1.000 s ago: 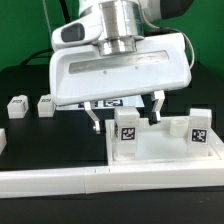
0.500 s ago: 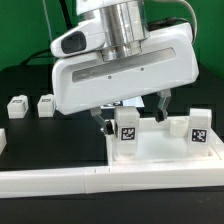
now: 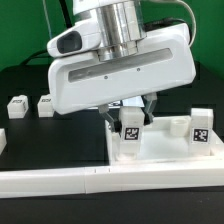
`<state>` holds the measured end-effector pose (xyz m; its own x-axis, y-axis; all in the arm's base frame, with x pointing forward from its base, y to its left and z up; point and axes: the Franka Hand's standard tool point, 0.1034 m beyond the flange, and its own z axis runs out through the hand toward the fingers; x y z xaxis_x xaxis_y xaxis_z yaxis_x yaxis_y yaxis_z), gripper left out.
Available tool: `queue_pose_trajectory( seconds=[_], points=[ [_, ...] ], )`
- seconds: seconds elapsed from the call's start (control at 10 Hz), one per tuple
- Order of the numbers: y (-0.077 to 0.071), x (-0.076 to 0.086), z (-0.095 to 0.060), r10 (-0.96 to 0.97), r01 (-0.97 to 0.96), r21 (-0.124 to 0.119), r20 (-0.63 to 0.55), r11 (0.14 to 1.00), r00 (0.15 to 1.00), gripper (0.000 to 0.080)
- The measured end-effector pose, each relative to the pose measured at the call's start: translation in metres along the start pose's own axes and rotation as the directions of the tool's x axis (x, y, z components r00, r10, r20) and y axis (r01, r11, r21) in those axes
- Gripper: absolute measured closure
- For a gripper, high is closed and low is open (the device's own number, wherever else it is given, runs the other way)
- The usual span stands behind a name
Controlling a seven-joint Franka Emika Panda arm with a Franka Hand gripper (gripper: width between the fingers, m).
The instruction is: Assemble square table
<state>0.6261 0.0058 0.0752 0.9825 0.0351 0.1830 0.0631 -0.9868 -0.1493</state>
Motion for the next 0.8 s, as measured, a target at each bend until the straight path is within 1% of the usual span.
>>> queue_pose_trajectory(
  seconds=[0.3, 0.5, 0.7, 0.8],
  points=[
    [0.0036, 0.0003, -0.0003, 0.216, -0.216, 0.004, -0.005, 0.976, 0.976, 0.0506],
    [0.0054, 0.0018, 0.003, 0.386, -0.386, 0.0, -0.039, 0.923, 0.922, 0.0506],
    [0.0077, 0.0019, 0.0029, 0.619, -0.619, 0.018, -0.047, 0.785, 0.784, 0.0506],
    [0.0088, 0.0004, 0.0025, 0.752, -0.751, 0.029, -0.04, 0.66, 0.658, 0.0506]
  ],
)
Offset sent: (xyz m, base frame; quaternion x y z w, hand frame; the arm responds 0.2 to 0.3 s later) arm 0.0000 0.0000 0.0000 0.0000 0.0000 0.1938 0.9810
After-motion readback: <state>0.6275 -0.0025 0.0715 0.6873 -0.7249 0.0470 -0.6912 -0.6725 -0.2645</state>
